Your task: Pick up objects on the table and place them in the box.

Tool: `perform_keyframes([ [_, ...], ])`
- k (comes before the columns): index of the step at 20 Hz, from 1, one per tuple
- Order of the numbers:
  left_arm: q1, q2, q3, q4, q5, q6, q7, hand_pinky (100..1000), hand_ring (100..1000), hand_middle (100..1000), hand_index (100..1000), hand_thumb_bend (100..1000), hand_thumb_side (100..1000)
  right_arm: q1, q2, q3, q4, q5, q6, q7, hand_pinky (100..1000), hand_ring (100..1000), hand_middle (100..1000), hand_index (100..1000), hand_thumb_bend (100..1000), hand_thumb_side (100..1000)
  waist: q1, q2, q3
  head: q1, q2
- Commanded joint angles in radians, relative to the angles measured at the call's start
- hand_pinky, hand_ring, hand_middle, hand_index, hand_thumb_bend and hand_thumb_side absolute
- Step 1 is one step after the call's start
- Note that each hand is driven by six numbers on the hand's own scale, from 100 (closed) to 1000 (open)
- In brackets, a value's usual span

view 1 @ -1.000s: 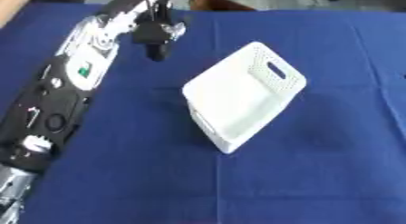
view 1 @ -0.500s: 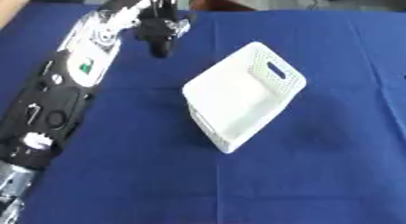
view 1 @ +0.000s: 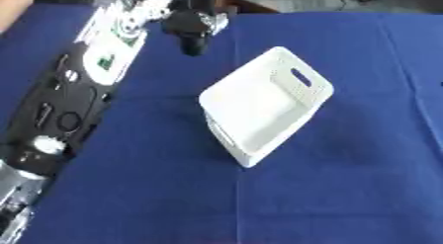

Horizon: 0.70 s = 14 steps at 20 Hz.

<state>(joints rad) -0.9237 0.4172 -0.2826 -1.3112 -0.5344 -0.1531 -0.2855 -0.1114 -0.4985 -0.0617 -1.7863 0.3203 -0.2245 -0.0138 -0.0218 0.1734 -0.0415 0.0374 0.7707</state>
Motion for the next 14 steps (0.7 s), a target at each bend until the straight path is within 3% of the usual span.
perform_keyframes([
  [1, -0.032, 0.004, -0.010, -0.054, 0.031, 0.001, -0.018, 100, 115, 281, 404, 248, 605, -0.007, -0.030, -0.005, -0.010, -0.002, -0.002, 0.000, 741, 634, 771, 891, 100, 869, 0.001, -0.021, -0.001, -0.003, -0.001],
  [14, -0.056, -0.035, -0.057, -0.114, 0.072, 0.008, -0.070, 100, 116, 282, 404, 243, 606, -0.008, -0.028, -0.003, -0.010, -0.004, -0.002, 0.001, 741, 634, 771, 890, 100, 869, -0.003, -0.022, -0.002, 0.001, -0.001],
])
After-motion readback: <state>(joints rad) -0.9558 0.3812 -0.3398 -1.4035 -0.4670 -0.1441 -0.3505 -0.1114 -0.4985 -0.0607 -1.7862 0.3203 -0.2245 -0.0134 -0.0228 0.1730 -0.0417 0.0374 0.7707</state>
